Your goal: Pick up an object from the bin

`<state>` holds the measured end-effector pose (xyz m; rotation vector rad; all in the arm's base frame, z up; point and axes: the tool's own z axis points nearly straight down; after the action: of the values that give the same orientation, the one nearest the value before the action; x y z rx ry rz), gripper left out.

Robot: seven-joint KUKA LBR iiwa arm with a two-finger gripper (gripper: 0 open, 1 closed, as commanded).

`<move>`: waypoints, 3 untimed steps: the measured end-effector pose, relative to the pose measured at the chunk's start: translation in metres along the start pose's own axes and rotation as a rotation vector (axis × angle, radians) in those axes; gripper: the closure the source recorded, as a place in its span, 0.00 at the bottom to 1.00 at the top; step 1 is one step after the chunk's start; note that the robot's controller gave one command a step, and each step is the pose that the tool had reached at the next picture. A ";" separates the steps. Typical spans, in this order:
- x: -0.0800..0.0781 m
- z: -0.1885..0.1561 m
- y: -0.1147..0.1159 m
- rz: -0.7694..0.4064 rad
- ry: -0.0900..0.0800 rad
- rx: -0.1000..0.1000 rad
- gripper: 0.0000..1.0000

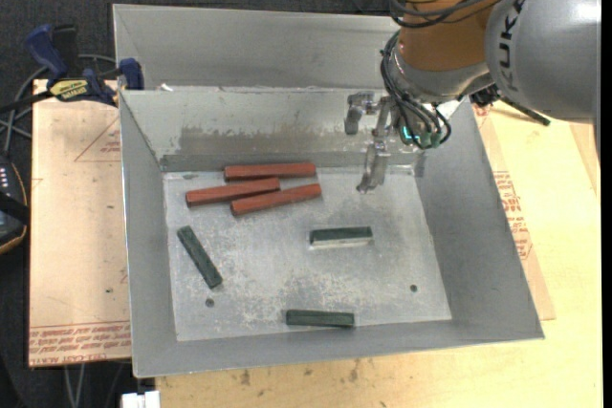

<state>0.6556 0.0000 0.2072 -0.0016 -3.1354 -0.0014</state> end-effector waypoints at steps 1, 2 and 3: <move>0.064 0.089 0.003 0.036 0.005 -0.001 0.00; 0.075 0.141 -0.007 -0.047 -0.002 0.000 0.00; 0.073 0.137 -0.007 -0.047 -0.008 0.000 1.00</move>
Offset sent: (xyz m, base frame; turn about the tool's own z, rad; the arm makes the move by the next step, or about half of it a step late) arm -0.0605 0.0024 -0.0834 0.0375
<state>0.5820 -0.0066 0.0712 0.0716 -3.1429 -0.0014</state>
